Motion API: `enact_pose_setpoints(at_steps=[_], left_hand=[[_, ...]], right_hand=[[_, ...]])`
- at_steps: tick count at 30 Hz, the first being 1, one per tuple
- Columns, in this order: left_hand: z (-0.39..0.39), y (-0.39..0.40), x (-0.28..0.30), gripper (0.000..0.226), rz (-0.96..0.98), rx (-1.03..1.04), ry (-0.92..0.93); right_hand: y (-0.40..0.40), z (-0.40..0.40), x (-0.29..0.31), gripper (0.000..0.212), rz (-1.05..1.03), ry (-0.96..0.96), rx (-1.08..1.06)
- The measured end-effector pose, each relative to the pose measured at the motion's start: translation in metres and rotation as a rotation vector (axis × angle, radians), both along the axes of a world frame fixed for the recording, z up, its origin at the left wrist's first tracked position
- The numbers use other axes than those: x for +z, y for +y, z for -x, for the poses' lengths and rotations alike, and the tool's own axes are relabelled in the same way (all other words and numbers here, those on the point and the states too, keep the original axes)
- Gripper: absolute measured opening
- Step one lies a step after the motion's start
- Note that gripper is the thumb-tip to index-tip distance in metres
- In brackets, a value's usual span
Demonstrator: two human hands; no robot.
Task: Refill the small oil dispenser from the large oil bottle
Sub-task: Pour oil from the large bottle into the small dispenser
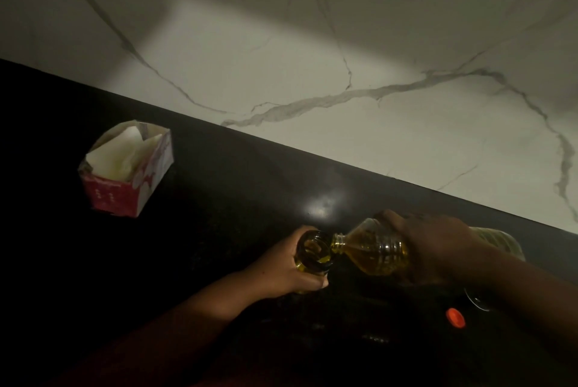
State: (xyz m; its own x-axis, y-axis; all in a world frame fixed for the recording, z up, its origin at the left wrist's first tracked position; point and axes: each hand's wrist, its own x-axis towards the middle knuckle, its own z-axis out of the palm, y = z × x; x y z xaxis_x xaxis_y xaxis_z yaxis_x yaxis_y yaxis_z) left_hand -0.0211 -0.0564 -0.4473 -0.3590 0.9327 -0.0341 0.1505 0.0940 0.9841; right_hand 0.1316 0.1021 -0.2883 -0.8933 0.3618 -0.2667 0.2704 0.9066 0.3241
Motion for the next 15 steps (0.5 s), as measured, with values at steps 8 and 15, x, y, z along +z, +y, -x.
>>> enact_pose_setpoints(at_steps=[8,15], left_hand=[[0.0019,0.0000,-0.0001,0.073,-0.013,-0.004,-0.022],[0.0014,-0.0009,0.0005,0.073,-0.010,-0.010,-0.009]], right_hand=[[-0.0012,-0.0010,0.0008,0.097,0.005,0.013,0.006],[-0.0025,-0.0005,0.0013,0.096,-0.004,0.011,0.006]])
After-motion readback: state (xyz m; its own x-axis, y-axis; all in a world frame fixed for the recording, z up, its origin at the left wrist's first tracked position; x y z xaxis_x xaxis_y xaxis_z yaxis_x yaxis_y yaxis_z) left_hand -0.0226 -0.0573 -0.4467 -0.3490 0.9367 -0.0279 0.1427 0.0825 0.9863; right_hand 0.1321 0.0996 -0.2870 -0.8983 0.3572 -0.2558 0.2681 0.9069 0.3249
